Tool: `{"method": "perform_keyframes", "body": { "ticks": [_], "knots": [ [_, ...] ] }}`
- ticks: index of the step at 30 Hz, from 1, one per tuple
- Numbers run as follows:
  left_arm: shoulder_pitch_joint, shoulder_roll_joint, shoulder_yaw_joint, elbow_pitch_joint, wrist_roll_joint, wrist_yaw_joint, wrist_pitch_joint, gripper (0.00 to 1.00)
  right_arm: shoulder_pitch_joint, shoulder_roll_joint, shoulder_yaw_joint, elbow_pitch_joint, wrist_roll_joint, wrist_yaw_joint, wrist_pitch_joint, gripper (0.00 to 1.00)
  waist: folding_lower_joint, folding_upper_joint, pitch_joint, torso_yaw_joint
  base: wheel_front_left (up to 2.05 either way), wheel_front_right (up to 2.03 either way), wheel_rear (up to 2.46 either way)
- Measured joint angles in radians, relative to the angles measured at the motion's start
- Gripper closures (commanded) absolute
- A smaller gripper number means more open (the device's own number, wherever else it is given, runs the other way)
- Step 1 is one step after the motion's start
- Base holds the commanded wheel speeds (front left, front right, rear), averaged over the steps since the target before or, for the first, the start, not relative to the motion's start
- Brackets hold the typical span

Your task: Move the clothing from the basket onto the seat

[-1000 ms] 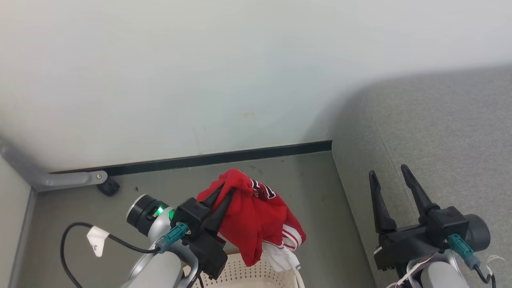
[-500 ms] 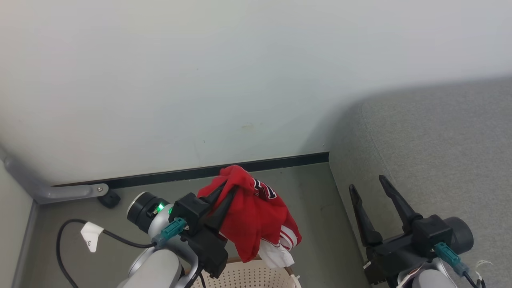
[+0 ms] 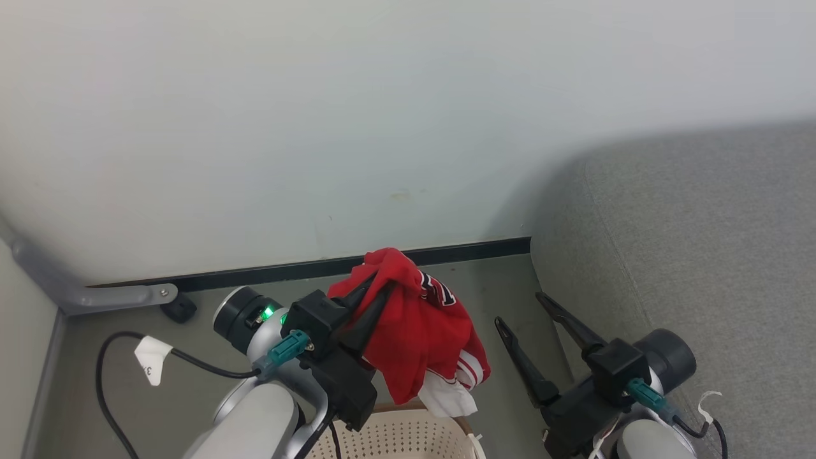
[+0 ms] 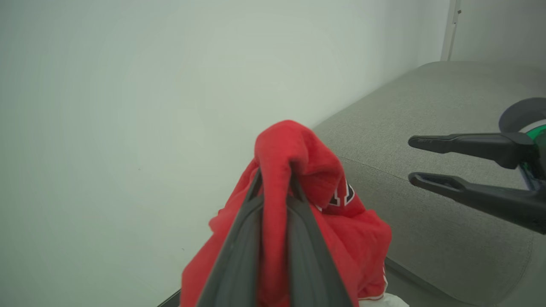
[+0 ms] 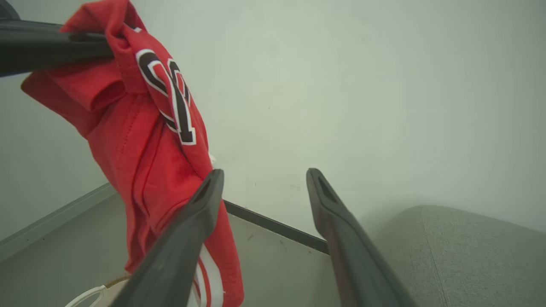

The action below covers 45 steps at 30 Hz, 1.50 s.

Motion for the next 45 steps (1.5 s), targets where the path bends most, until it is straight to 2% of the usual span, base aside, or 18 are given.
{"method": "perform_keyframes", "body": {
  "ticks": [4, 7, 13, 29, 30, 31, 32, 34, 35, 36, 41, 42, 43, 44, 45],
  "knots": [
    [-0.005, -0.001, -0.005, -0.011, -0.003, 0.000, 0.014, 1.00, -0.056, 0.002, 0.066, 0.058, 0.000, 0.000, 0.000, 0.00, 0.0000, 0.0000, 0.005, 0.011, 0.00, 0.00, 0.00],
    [-0.006, -0.001, -0.009, -0.021, -0.024, 0.000, 0.026, 1.00, -0.107, -0.007, 0.172, 0.091, 0.019, 0.001, 0.000, 0.00, 0.0000, 0.0000, 0.009, 0.018, 0.00, 0.00, 0.00],
    [-0.020, -0.003, -0.024, -0.040, -0.029, 0.000, 0.040, 1.00, -0.176, -0.025, 0.309, 0.161, 0.074, 0.001, 0.000, 0.00, 0.0000, 0.0000, 0.018, 0.036, 0.00, 0.00, 0.00],
    [-0.020, 0.007, -0.032, -0.093, -0.044, 0.000, 0.070, 1.00, -0.329, 0.000, 0.509, 0.299, 0.222, 0.001, 0.000, 0.00, 0.0000, 0.0000, 0.036, 0.043, 0.00, 0.00, 0.00],
    [-0.020, 0.007, -0.032, -0.095, -0.044, 0.000, 0.071, 1.00, -0.339, 0.004, 0.521, 0.304, 0.230, 0.001, 0.000, 0.15, 0.0000, 0.0000, 0.038, 0.042, 0.00, 0.00, 0.00],
    [-0.020, 0.007, -0.032, -0.096, -0.044, 0.000, 0.076, 1.00, -0.347, 0.007, 0.532, 0.308, 0.236, 0.001, 0.000, 0.41, 0.0000, 0.0000, 0.039, 0.042, 0.00, 0.00, 0.00],
    [-0.020, 0.006, -0.032, -0.097, -0.044, 0.000, 0.078, 1.00, -0.354, 0.008, 0.545, 0.311, 0.243, 0.001, 0.000, 0.54, 0.0000, 0.0000, 0.041, 0.041, 0.00, 0.00, 0.00],
    [-0.020, 0.006, -0.033, -0.099, -0.044, 0.000, 0.079, 1.00, -0.364, 0.008, 0.570, 0.319, 0.253, 0.001, 0.000, 0.72, 0.0000, 0.0000, 0.043, 0.040, 0.00, 0.00, 0.00],
    [-0.020, 0.006, -0.033, -0.101, -0.044, 0.000, 0.079, 1.00, -0.370, 0.009, 0.578, 0.323, 0.258, 0.001, 0.000, 0.89, 0.0000, 0.0000, 0.045, 0.040, 0.00, 0.00, 0.00],
    [-0.020, 0.006, -0.033, -0.102, -0.044, 0.000, 0.079, 1.00, -0.375, 0.009, 0.585, 0.326, 0.266, 0.001, 0.000, 1.00, 0.0000, 0.0000, 0.046, 0.040, 0.00, 0.00, 0.00],
    [-0.020, 0.008, -0.032, -0.105, -0.046, 0.000, 0.088, 1.00, -0.389, 0.006, 0.605, 0.330, 0.299, 0.001, 0.000, 1.00, 0.0000, 0.0000, 0.050, 0.037, 0.00, 0.00, 0.00],
    [-0.020, 0.009, -0.031, -0.106, -0.048, 0.000, 0.088, 0.98, -0.390, 0.003, 0.604, 0.330, 0.307, 0.001, 0.000, 1.00, 0.0000, 0.0000, 0.051, 0.036, 0.00, 0.00, 0.00],
    [-0.020, 0.009, -0.028, -0.107, -0.052, 0.001, 0.088, 0.61, -0.391, -0.001, 0.603, 0.328, 0.316, 0.001, 0.000, 1.00, 0.0000, 0.0000, 0.051, 0.034, 0.00, 0.00, 0.00],
    [-0.020, 0.009, -0.025, -0.107, -0.055, 0.002, 0.088, 0.14, -0.391, -0.006, 0.601, 0.326, 0.325, 0.001, 0.000, 1.00, 0.0000, 0.0000, 0.052, 0.032, 0.00, 0.00, 0.00],
    [-0.020, 0.010, -0.022, -0.107, -0.055, 0.005, 0.088, 0.14, -0.391, -0.012, 0.597, 0.322, 0.334, 0.001, 0.000, 1.00, 0.0000, 0.0000, 0.052, 0.030, 0.00, 0.00, 0.00]
  ]
}}
